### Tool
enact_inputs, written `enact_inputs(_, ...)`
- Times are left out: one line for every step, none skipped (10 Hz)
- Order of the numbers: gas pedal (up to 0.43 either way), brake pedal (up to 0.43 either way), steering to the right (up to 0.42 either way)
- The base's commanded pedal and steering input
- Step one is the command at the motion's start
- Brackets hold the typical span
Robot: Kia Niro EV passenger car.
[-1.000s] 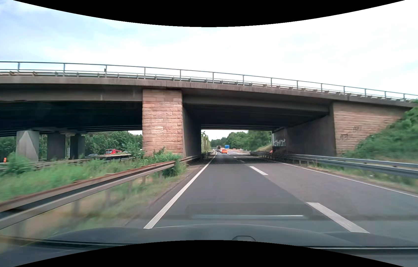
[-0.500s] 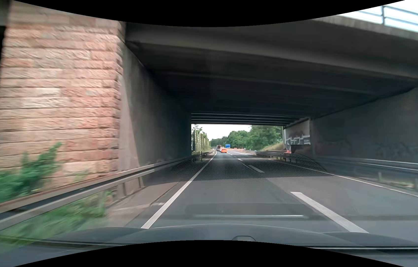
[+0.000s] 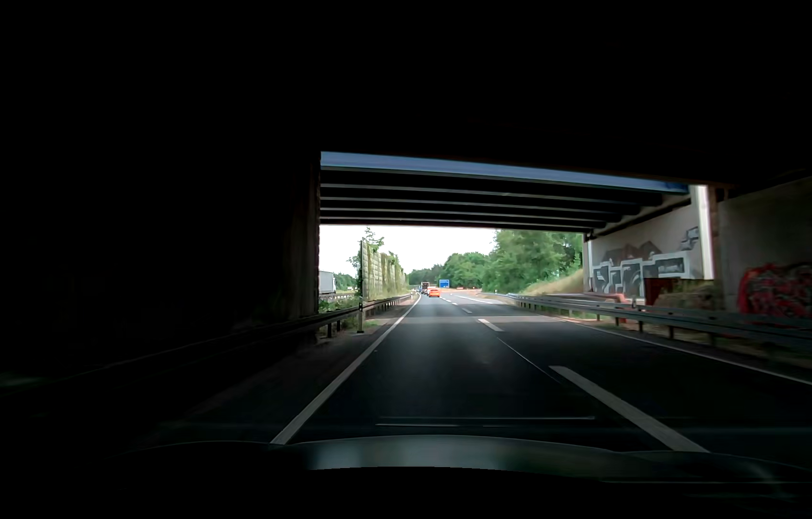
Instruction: Follow the waypoints while adhering to traffic rules and regulations
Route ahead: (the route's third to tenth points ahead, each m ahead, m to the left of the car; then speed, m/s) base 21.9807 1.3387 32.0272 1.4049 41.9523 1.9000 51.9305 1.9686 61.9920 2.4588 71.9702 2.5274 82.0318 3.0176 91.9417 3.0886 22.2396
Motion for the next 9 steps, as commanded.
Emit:
enact_inputs(0.177, 0.000, -0.008)
enact_inputs(0.177, 0.000, -0.008)
enact_inputs(0.177, 0.000, -0.008)
enact_inputs(0.177, 0.000, -0.008)
enact_inputs(0.177, 0.000, -0.008)
enact_inputs(0.177, 0.000, -0.008)
enact_inputs(0.177, 0.000, -0.008)
enact_inputs(0.177, 0.000, -0.008)
enact_inputs(0.177, 0.000, -0.008)
